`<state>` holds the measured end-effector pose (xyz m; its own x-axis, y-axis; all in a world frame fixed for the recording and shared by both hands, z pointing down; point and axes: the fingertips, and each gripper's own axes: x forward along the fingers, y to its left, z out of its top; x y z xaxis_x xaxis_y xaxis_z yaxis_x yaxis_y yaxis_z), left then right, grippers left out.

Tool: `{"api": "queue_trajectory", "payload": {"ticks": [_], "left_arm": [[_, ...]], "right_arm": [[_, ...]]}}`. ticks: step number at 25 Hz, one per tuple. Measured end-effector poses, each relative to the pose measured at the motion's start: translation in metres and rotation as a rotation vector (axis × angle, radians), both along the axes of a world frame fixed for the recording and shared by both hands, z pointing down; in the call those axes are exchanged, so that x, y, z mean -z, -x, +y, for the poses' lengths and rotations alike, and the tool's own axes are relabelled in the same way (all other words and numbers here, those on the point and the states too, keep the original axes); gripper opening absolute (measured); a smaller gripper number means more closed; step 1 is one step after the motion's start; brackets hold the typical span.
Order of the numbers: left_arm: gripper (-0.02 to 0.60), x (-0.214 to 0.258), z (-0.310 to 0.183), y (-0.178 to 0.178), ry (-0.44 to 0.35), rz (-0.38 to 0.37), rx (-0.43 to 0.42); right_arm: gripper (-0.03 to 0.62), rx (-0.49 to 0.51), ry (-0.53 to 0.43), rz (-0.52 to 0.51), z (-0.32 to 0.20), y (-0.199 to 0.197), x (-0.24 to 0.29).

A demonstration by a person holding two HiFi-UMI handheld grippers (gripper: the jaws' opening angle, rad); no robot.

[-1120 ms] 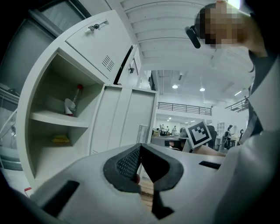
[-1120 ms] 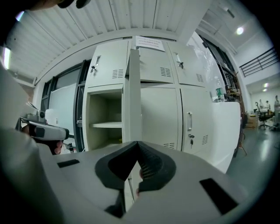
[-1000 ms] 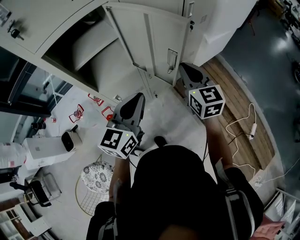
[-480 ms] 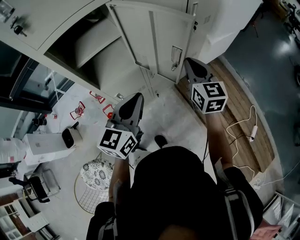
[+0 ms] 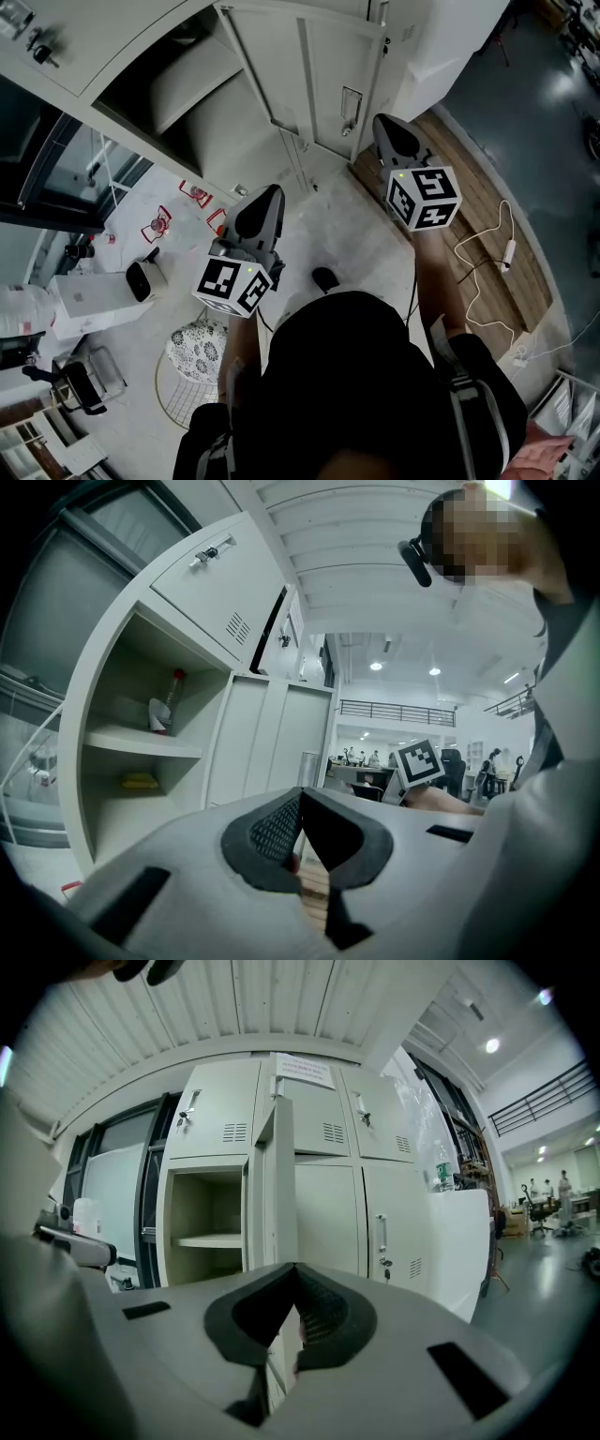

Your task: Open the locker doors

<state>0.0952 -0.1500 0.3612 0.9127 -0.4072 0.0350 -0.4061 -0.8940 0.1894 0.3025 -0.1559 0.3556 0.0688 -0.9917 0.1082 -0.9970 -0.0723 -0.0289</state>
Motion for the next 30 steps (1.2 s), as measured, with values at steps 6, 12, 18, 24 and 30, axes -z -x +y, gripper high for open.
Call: {"api": "queue_trajectory", "payload": {"ticks": [6,12,18,24,30], "left_arm": [[0.018,0.005,0.008,0.021,0.004,0.014,-0.041],[0.018,0.001,0.024,0.050,0.013,0.024,-0.087],[0.018,0.004,0.045,0.078,0.019,0.032,-0.114],[0.018,0.005,0.067,0.103,0.012,0.043,-0.139],[0.018,0.003,0.092,0.125,0.002,0.049,-0.148]], "right_arm": [[0.006,-0.011,-0.031,-0.016,0.027,0.033,0.007],[0.006,-0.022,-0.051,-0.017,0.059,0.080,0.004],[0.005,-0.005,-0.064,-0.026,0.091,0.129,0.006],[0.006,0.025,-0.076,-0.021,0.120,0.177,0.007],[0.005,0.043,-0.069,-0.028,0.147,0.215,0.001]]}}
